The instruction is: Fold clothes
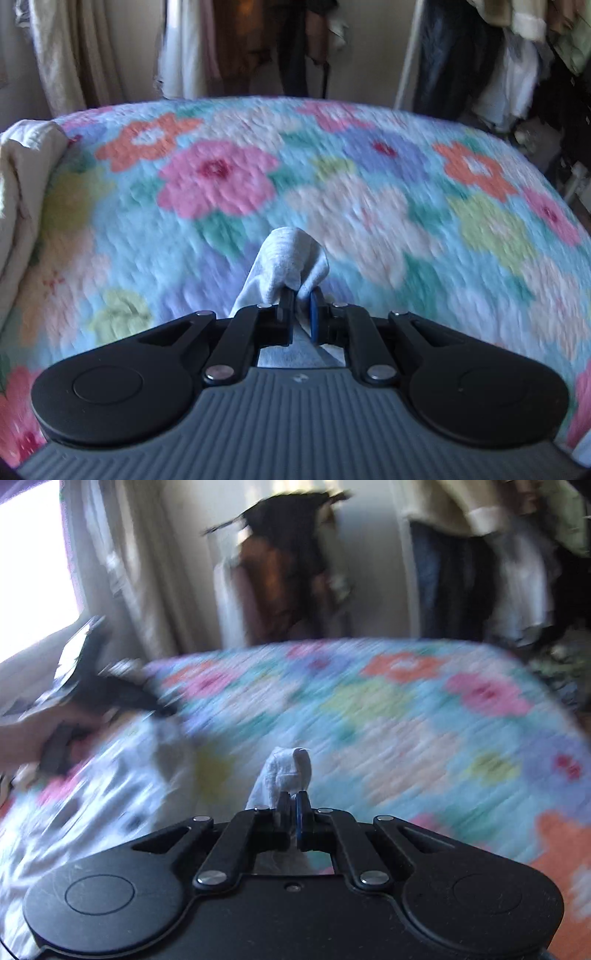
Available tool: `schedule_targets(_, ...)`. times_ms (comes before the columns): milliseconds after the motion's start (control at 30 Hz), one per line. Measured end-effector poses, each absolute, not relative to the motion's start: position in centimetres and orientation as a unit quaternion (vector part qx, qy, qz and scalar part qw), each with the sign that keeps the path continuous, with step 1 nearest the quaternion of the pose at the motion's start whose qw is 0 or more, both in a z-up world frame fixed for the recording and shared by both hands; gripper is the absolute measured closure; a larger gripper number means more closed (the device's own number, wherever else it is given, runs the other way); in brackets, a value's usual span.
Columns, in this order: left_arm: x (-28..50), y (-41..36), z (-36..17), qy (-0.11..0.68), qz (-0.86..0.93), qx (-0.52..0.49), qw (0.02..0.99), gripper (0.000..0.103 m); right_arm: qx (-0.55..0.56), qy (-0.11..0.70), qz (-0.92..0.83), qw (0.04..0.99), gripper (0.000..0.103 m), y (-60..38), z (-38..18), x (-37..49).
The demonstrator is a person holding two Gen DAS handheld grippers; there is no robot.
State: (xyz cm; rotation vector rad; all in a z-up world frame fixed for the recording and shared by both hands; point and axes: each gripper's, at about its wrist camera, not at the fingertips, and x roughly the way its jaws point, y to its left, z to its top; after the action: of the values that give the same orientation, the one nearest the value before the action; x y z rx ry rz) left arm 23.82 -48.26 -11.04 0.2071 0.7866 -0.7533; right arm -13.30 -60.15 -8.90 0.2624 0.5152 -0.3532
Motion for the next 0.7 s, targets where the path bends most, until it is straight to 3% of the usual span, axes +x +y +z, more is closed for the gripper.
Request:
schedule_targets(300,24.8,-50.5,-7.7,0.281,-0.387,0.063,0.876,0.095,0.133,0.165,-0.33,0.92,0.101,-74.3,-5.1,-14.5)
schedule_targets(367,25.1,-51.7,-8.1,0.29,-0.382,0.068,0.875,0.093,0.16,0.169,-0.347,0.909,0.101,-76.9,-5.9,-14.1)
schedule_targets(433,25.2,-52.7,-9.0,0.311,-0.374,0.074,0.871,0.088,0.185,0.19,-0.362,0.894,0.101,-79.2,-7.1,-13.4)
schedule_targets(500,24.8,-53.3,-9.9,0.32,-0.371,0.094,0.867,0.073,0.175,0.221,-0.389,0.877,0.101,-79.8,-8.6,-12.9)
schedule_targets(600,24.1,-53.0,-10.6,0.321,-0.373,0.121,0.862,0.063,0.136,0.264,-0.41,0.862,0.101,-80.5,-10.5,-12.7)
schedule_targets(700,24.2,-51.2,-10.6,0.331,-0.379,0.125,0.855,0.061,0.119,0.287,-0.425,0.85,0.101,-81.4,-11.5,-13.0)
